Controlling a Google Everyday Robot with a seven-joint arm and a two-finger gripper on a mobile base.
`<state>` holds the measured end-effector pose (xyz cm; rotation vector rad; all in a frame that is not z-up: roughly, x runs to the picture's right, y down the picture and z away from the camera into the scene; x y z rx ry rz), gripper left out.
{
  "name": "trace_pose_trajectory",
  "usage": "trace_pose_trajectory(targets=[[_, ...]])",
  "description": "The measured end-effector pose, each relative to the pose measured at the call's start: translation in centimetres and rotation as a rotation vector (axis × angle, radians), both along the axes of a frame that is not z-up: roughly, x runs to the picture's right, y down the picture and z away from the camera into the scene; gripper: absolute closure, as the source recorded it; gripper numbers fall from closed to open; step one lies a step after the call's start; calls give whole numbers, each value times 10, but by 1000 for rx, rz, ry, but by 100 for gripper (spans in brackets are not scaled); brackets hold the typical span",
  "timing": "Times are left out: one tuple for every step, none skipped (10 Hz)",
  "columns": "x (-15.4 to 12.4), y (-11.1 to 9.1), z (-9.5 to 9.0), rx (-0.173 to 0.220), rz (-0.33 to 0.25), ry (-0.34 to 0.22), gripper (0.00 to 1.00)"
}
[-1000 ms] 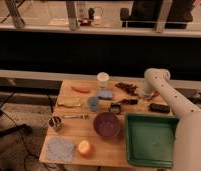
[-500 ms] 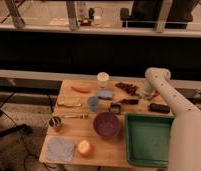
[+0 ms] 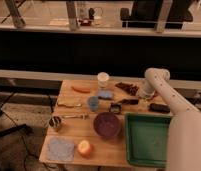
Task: Wipe purple bowl with brush
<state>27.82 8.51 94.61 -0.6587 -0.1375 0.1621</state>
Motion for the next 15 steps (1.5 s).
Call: trace_pose_trajectory(targets=[[1,1,0,-2,1,2,26],[1,2,1,-3,1,2,26],[0,3,2,-4,0,2,26],[-1,3,2,-5,0,1,26],[-2,3,4,-6,-2,1,30],[-3,4,4,-7,-2,0,33],[-3,3,5,-6,-2,0,33],[-3,4,5,-7,-1,0,34],[-3,3,6,-6,0,0,40],[-3,3,6,-5,1,-1,45],[-4,0,6,-2,1,-3,50],[-7,-1,7,0,-2,-7,60],[-9,-4,8,4,-4,-12,66],[-10,-5,9,6,-6,-15,73],[-11,-6,9,7,-9,-18,82]])
